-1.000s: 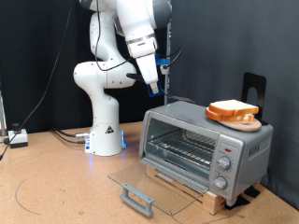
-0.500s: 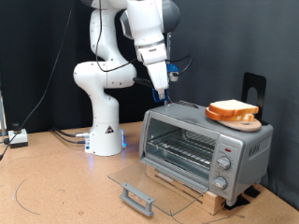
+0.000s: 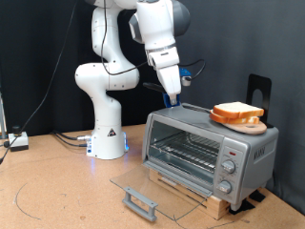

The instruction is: Make a piece of toast with the oven

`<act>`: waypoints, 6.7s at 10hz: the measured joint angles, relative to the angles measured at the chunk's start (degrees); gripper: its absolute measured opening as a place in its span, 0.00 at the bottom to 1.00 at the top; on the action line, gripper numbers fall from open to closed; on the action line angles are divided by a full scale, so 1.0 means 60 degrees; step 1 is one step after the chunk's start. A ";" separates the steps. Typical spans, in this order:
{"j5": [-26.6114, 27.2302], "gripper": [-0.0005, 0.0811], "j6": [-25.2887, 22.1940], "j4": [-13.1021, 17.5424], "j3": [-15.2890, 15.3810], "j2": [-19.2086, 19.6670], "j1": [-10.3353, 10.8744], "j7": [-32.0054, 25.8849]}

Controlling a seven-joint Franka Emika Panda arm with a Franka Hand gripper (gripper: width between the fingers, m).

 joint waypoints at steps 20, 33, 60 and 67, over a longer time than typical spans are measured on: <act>0.0854 0.52 0.0731 0.0110 0.0756 0.0427 0.0019 0.0176; 0.1515 0.52 0.1535 0.0275 0.1785 0.1085 0.0049 0.0869; 0.4674 0.52 0.2156 -0.0084 0.0971 0.0423 -0.0148 -0.0770; 0.3638 0.52 0.1075 -0.0392 -0.0764 -0.0036 -0.1253 -0.1529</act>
